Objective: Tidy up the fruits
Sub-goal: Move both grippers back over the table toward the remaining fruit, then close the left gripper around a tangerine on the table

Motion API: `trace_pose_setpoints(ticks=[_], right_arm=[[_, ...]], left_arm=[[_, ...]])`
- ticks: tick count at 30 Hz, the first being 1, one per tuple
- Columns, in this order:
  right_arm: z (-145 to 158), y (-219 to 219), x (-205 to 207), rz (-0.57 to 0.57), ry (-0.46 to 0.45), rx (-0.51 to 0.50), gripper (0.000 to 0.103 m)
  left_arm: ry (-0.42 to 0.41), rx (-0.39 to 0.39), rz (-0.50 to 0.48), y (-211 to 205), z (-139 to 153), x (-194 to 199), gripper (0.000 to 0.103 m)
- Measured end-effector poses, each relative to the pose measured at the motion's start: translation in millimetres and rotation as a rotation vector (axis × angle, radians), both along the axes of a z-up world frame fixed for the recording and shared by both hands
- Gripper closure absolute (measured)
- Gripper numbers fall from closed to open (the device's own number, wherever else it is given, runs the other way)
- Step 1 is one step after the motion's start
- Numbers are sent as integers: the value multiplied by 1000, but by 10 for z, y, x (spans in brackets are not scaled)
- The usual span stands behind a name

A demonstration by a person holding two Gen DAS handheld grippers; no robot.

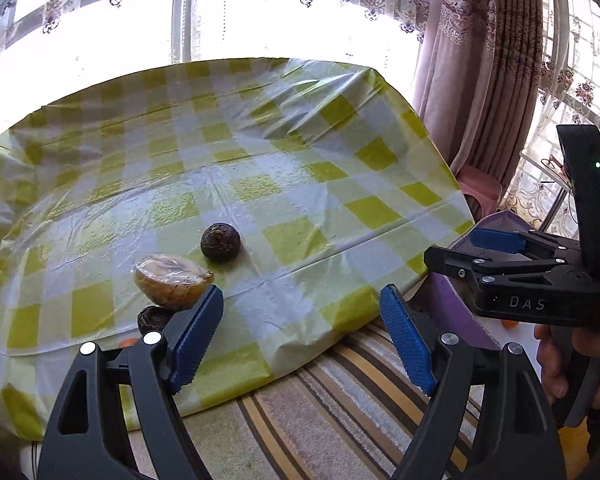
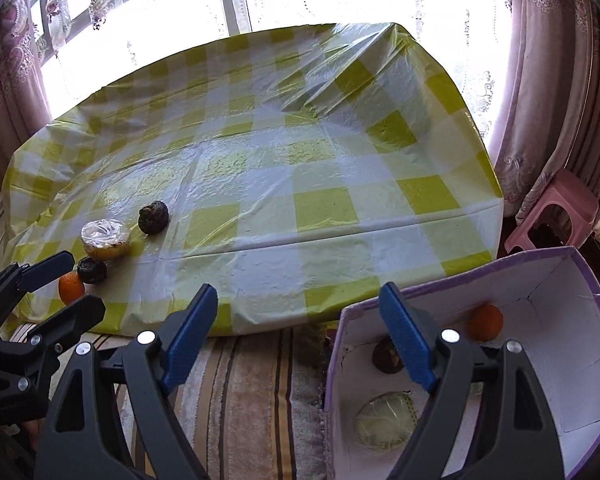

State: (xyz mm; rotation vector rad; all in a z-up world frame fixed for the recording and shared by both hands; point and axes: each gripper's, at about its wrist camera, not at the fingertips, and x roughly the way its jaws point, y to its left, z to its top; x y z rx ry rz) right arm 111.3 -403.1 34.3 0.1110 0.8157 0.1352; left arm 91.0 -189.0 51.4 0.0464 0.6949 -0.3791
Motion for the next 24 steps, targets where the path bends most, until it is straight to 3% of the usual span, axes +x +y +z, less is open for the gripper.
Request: trace_pose_setpoints(ticks=[6, 15, 24], right_arm=[[-14, 305, -7, 56, -5, 33, 20], [-174, 709, -6, 139, 22, 61, 20], [-215, 800, 38, 144, 9, 121, 20]], left_arm=[[15, -48, 107, 547, 1, -17, 26], [124, -142, 224, 1152, -168, 80, 28], [202, -143, 207, 1124, -335, 193, 35]])
